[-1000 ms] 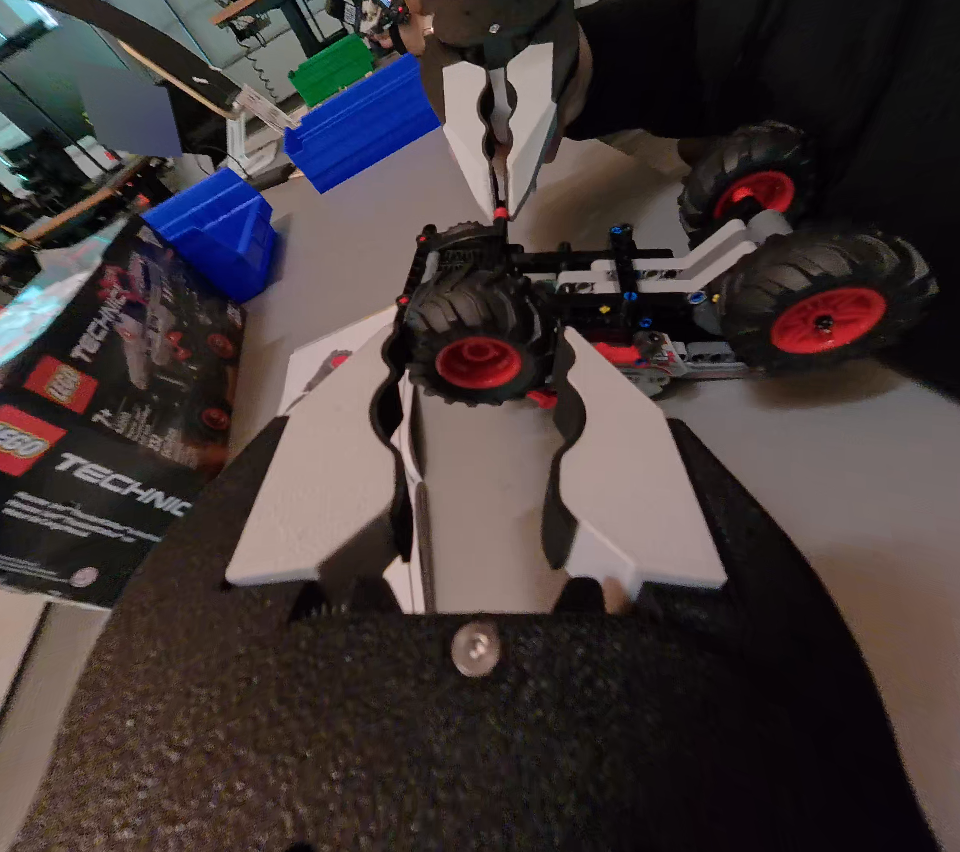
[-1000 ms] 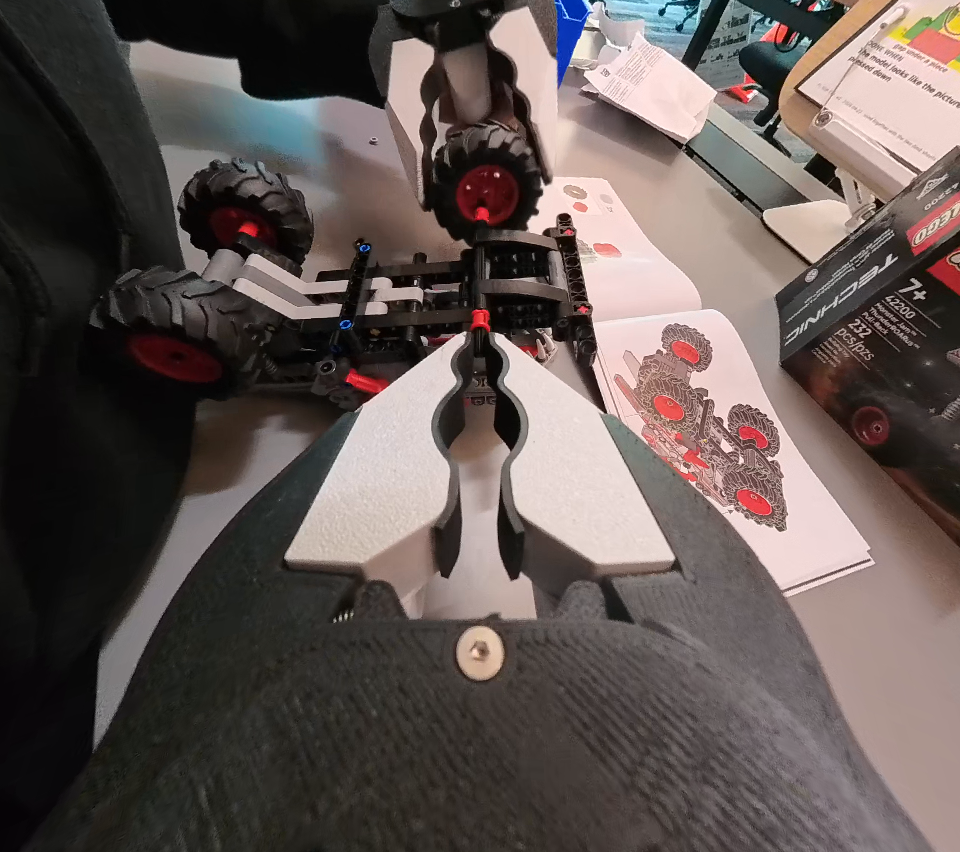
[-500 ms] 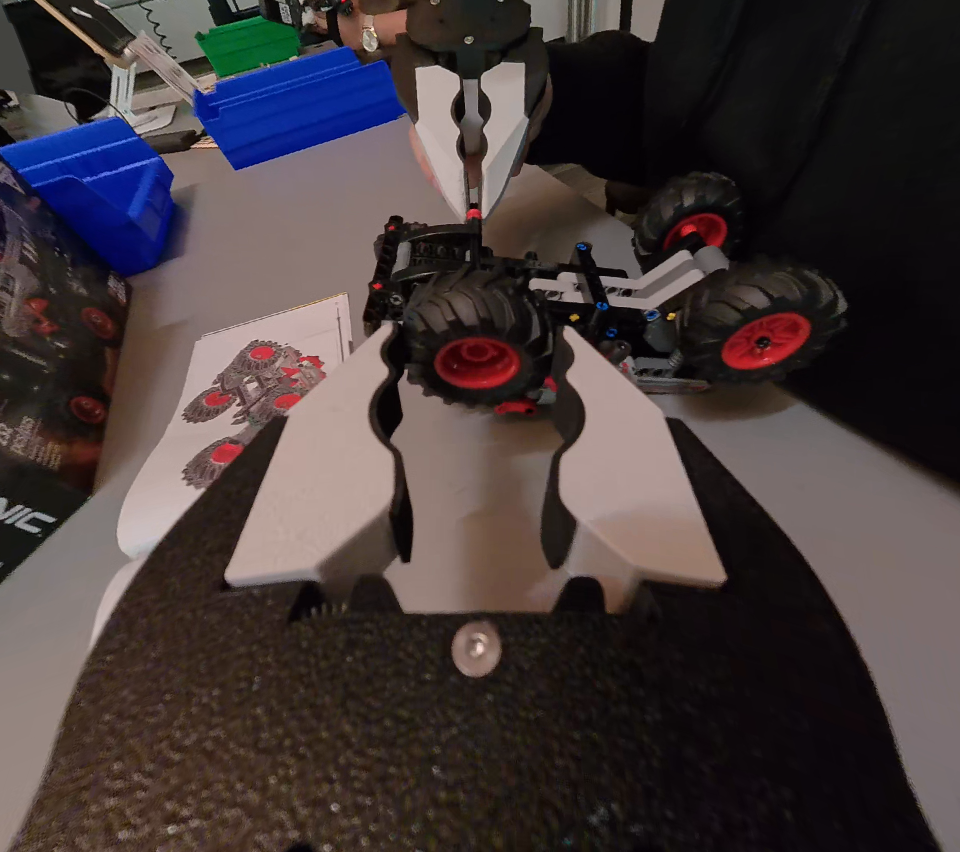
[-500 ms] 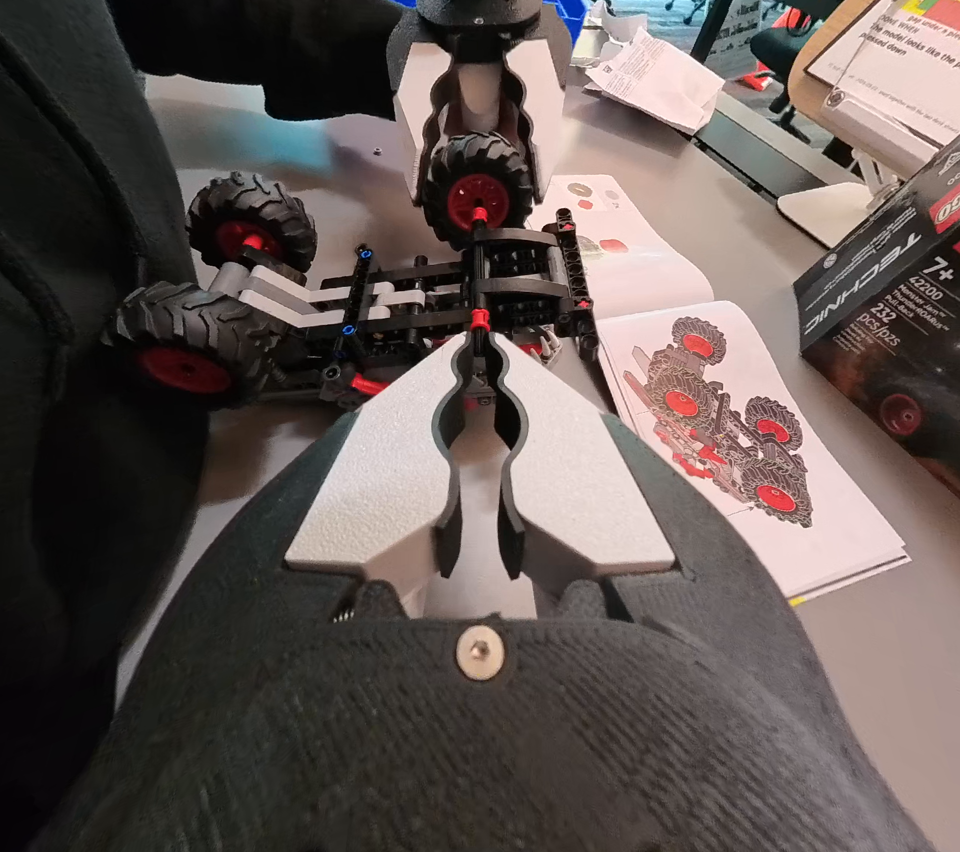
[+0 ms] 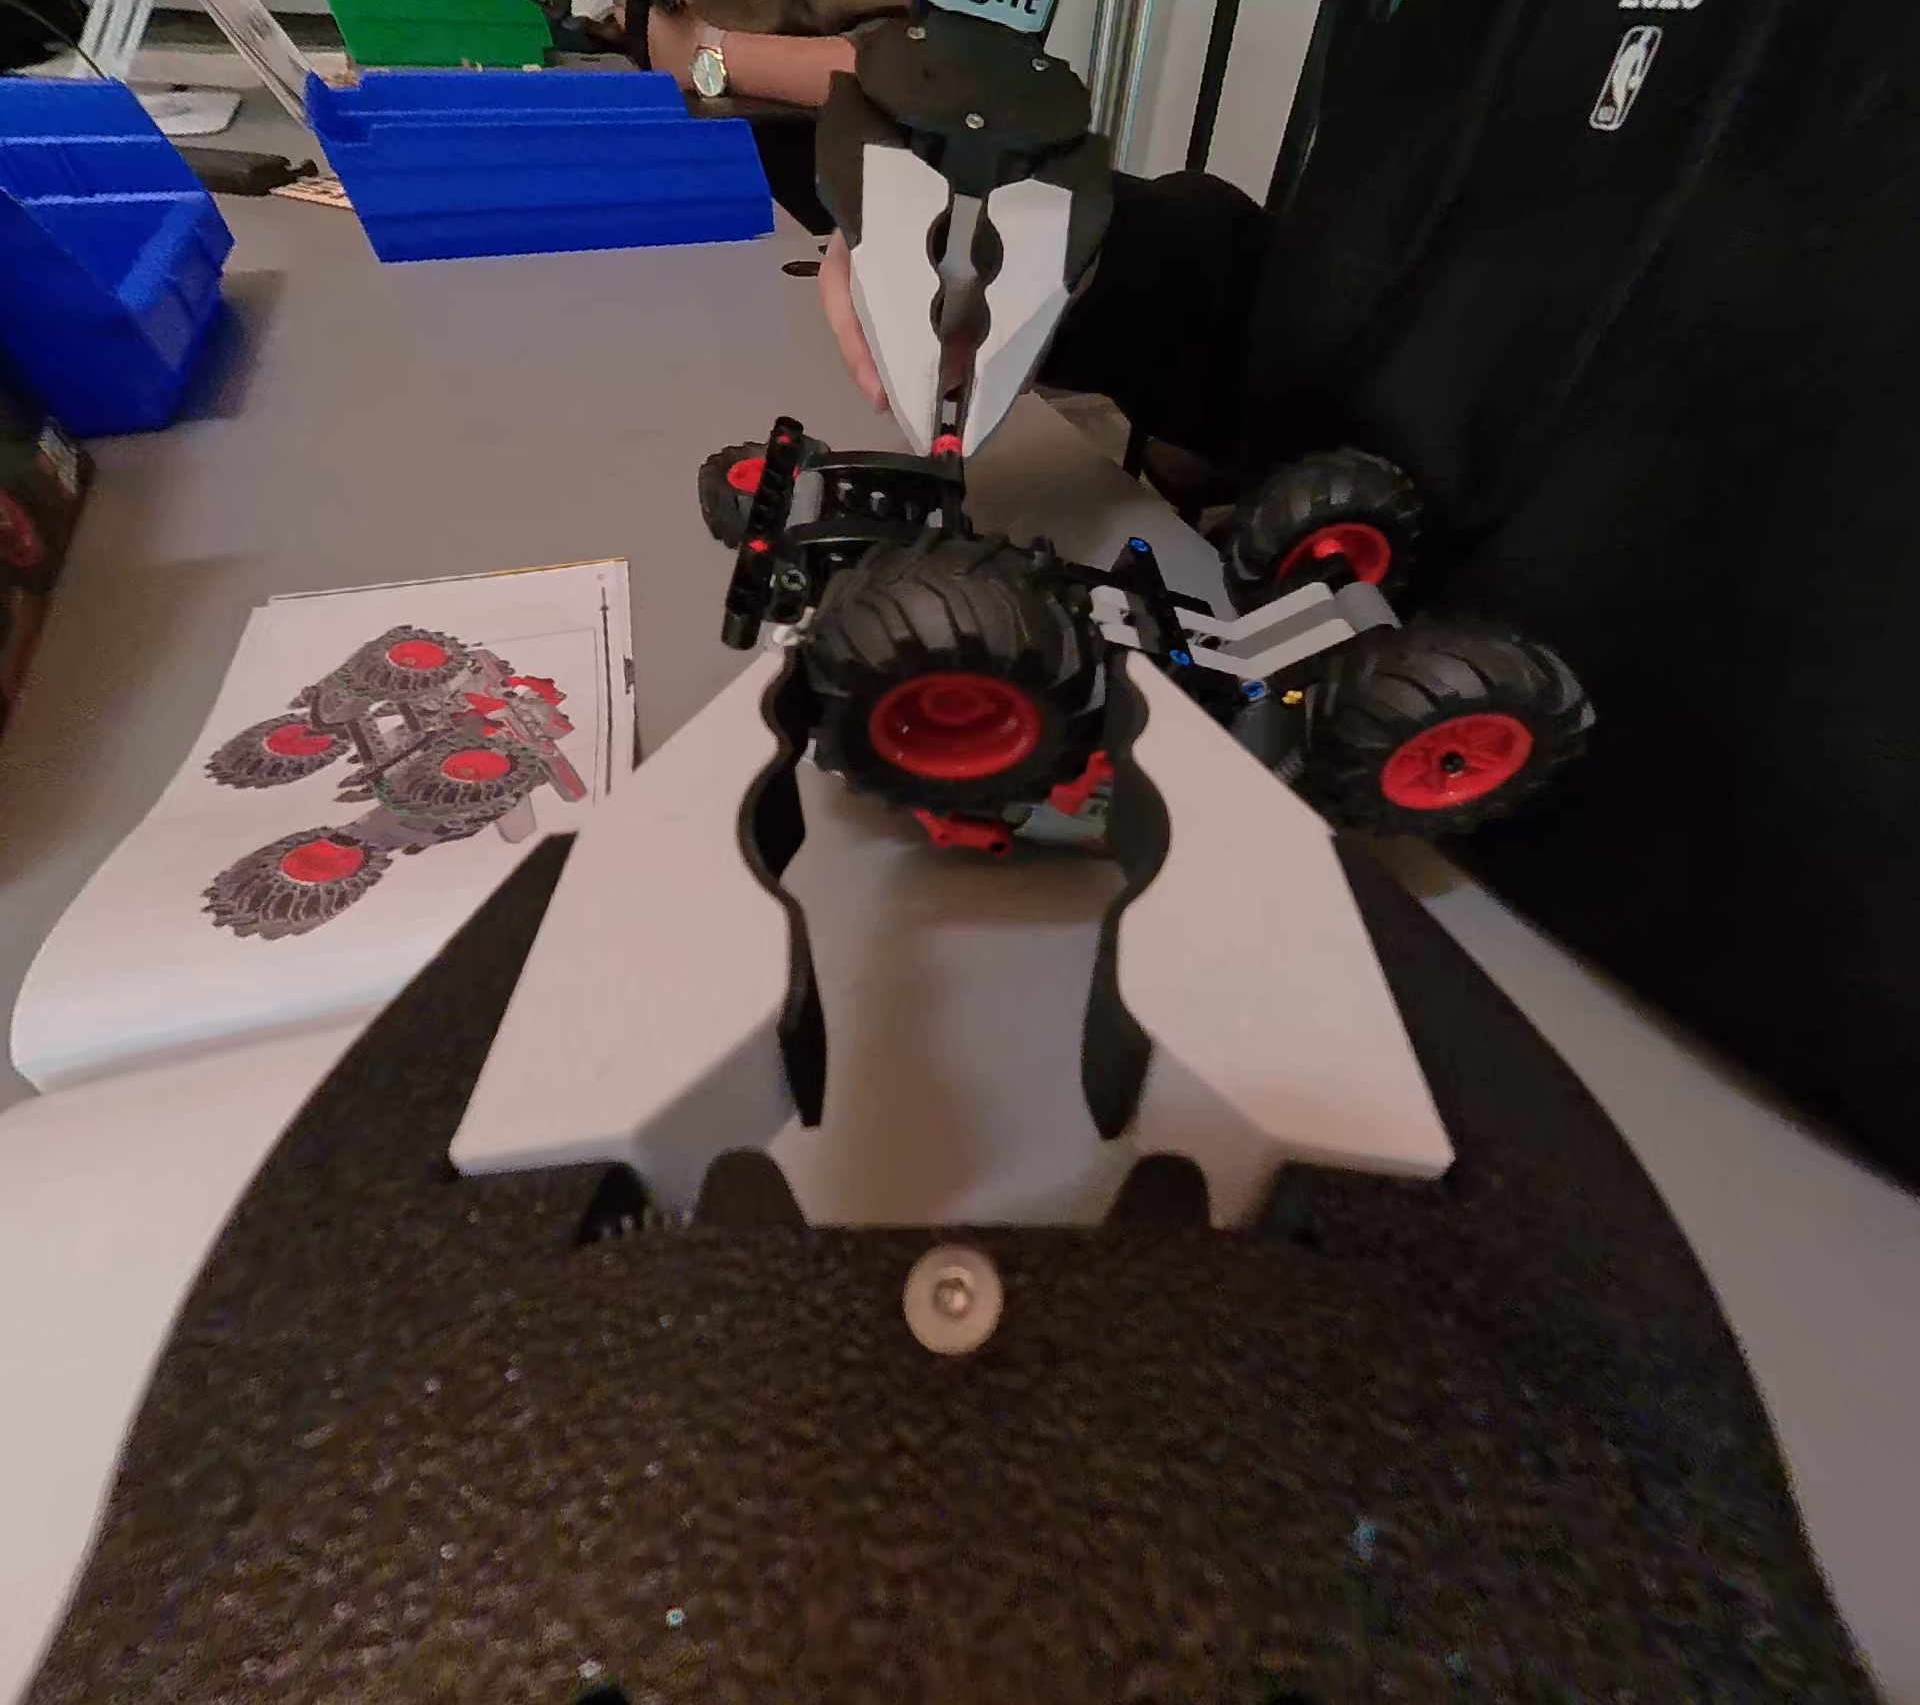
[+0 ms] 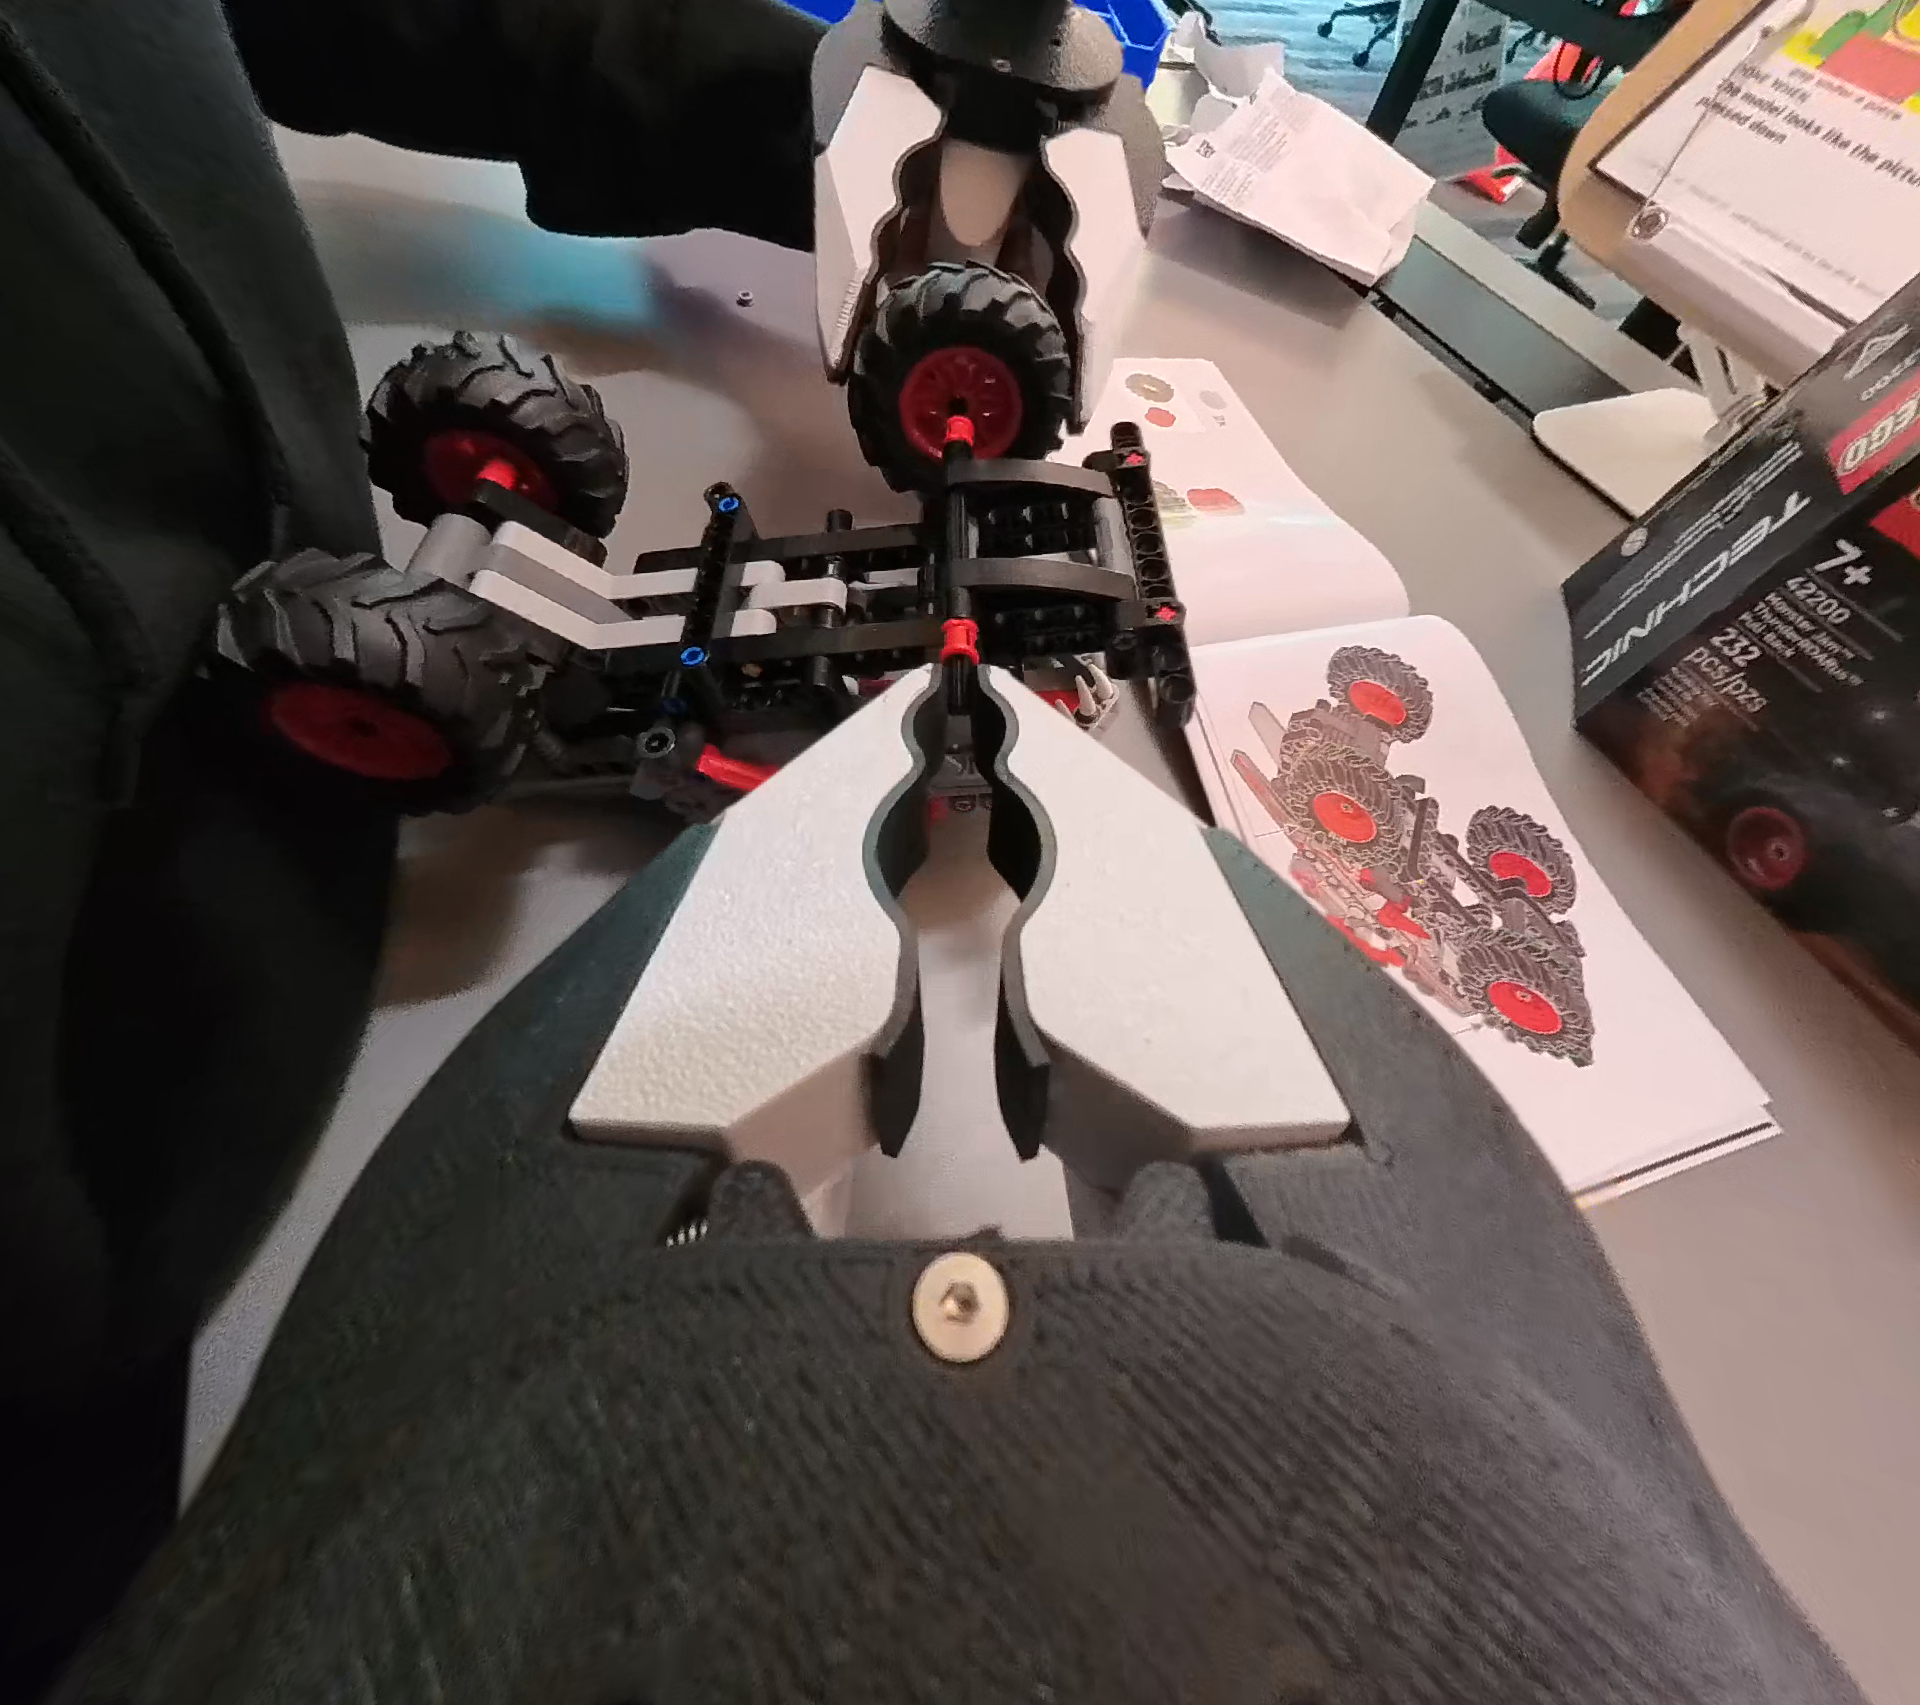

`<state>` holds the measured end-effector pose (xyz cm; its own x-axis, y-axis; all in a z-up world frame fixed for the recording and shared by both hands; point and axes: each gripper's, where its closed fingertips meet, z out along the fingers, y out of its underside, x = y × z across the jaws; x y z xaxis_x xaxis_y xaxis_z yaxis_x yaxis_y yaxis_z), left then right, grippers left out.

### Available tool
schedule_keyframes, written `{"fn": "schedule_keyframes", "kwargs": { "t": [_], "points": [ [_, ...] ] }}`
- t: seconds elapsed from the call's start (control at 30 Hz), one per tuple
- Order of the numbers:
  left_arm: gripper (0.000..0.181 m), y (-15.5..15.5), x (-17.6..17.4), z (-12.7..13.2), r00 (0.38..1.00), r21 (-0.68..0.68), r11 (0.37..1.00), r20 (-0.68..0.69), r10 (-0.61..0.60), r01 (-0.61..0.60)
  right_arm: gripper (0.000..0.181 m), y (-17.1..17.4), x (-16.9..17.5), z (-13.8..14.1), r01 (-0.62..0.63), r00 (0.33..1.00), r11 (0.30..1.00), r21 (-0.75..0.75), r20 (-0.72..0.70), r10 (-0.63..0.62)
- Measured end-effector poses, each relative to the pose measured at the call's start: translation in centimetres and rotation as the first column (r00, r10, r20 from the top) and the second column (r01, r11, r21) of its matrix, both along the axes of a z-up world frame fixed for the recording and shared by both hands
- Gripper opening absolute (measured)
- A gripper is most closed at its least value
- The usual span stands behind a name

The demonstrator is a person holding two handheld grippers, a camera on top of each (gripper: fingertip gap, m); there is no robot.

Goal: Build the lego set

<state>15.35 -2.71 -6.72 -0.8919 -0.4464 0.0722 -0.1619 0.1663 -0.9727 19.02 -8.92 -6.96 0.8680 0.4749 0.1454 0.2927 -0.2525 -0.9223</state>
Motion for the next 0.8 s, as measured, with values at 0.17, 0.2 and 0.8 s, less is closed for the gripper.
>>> {"fn": "schedule_keyframes", "kwargs": {
  "t": [0.17,0.2,0.8],
  "points": [
    [0.055,-0.02,-0.08,0.04,0.997,-0.039,0.999,-0.075,-0.01,0.007,0.002,0.05,0.02,-0.01,0.001,0.997,1.0,0.022,0.08,-0.003],
    [0.055,-0.04,-0.11,0.06,0.996,-0.049,0.999,-0.085,-0.012,0.008,0.002,0.06,0.03,-0.02,0.002,0.996,1.0,0.022,0.09,-0.004],
    [0.055,0.05,-0.01,0.35,0.953,-0.249,0.967,-0.302,-0.029,-0.05,0.002,0.0,-0.02,0.01,-0.012,0.988,0.999,0.05,0.153,0.004]
  ]
}}
